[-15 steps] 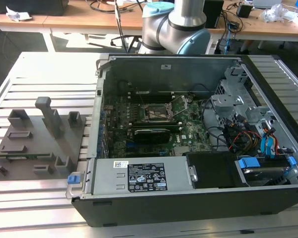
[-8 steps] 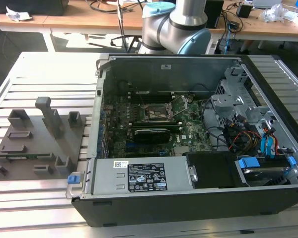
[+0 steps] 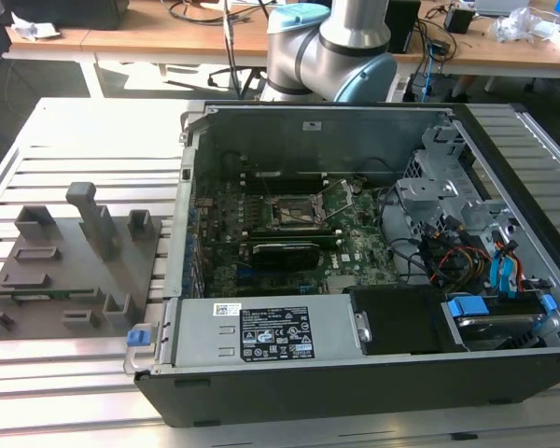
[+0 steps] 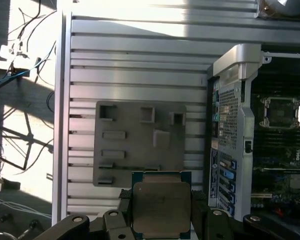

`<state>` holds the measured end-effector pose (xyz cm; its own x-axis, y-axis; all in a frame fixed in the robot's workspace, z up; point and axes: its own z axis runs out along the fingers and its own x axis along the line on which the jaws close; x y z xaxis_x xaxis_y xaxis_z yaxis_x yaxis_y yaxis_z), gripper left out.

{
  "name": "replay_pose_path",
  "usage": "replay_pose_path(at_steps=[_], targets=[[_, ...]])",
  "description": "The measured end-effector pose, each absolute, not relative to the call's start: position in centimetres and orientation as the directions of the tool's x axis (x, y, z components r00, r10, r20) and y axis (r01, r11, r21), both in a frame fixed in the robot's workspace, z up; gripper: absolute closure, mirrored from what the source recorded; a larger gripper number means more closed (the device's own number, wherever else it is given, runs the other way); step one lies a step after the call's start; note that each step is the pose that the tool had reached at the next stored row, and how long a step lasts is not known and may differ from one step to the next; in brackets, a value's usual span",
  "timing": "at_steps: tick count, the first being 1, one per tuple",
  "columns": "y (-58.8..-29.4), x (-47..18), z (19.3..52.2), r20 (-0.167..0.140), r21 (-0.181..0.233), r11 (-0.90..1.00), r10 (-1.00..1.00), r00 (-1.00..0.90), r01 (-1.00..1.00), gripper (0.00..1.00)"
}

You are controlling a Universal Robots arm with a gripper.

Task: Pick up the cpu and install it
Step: 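Pick up the cpu and move it towards the insertion slot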

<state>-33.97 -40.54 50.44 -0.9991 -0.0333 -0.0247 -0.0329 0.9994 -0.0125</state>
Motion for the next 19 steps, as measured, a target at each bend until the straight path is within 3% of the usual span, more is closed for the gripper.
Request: replay_pose_path(at_steps=[19], targets=[[-40.5,-33.0,48.2,-0.025,-0.012,0.999,-0.033,-0.999,-0.033,0.45]])
